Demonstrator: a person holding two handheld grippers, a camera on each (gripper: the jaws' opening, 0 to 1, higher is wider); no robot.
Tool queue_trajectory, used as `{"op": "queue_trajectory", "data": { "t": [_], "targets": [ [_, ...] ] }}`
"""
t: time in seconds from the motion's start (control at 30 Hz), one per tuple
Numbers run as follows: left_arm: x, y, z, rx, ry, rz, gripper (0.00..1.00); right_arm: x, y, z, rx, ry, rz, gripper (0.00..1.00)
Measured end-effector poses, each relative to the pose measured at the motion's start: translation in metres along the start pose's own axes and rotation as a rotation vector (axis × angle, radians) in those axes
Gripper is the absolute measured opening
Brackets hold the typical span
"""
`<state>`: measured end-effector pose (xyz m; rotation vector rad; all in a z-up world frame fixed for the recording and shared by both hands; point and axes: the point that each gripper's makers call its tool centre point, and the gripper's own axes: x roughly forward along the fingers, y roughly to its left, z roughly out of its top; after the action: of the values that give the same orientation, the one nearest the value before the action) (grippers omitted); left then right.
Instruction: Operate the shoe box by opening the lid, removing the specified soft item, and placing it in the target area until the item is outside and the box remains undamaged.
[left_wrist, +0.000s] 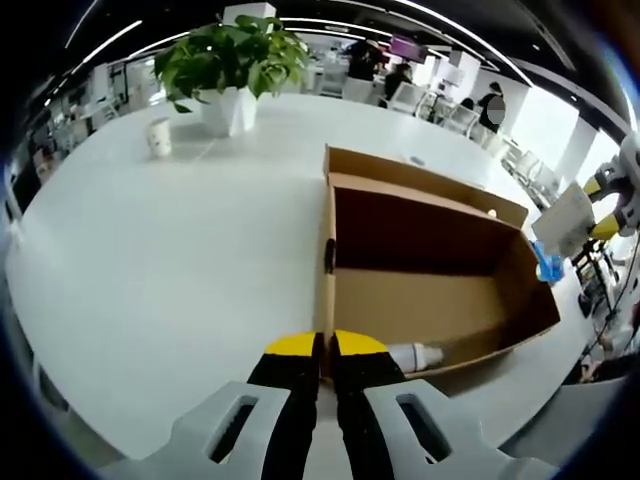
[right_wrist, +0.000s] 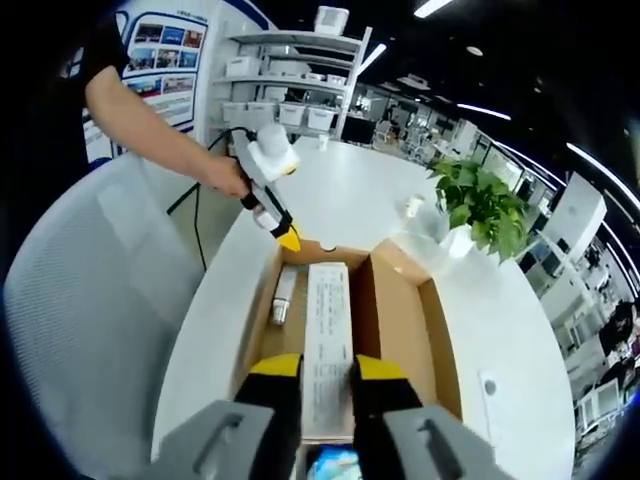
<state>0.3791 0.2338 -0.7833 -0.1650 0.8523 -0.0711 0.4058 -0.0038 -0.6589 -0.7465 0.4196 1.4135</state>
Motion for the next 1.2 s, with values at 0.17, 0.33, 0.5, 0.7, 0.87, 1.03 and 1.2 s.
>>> {"op": "queue_trajectory", "data": {
  "t": [0.17,0.33,0.5,0.7,0.87,1.03,1.2],
  "targets": [
    [-0.001,-0.001,0.0,-0.01,0.0,0.0,0.02,-0.015,-0.007,-0.004,-0.012,0.003,-0.009,0.14],
    [-0.001,-0.001,-0.001,-0.011,0.005,0.004,0.02,-0.031,-0.016,-0.008,-0.012,0.005,-0.03,0.14],
    [-0.001,-0.001,-0.001,-0.016,0.008,0.007,0.02,-0.047,-0.025,-0.011,-0.022,0.012,-0.049,0.14],
    [-0.001,-0.001,-0.001,-0.019,0.011,0.008,0.02,-0.063,-0.038,-0.016,-0.022,0.015,-0.076,0.14],
    [0.0,0.0,0.0,-0.026,0.01,0.01,0.02,-0.074,-0.043,-0.024,-0.022,0.024,-0.083,0.14],
    [0.0,0.0,0.0,-0.03,0.013,0.008,0.02,-0.083,-0.049,-0.032,-0.022,0.038,-0.092,0.14],
    [0.001,0.0,-0.001,-0.032,0.016,0.009,0.02,-0.092,-0.053,-0.04,-0.019,0.046,-0.1,0.14]
  ]
}}
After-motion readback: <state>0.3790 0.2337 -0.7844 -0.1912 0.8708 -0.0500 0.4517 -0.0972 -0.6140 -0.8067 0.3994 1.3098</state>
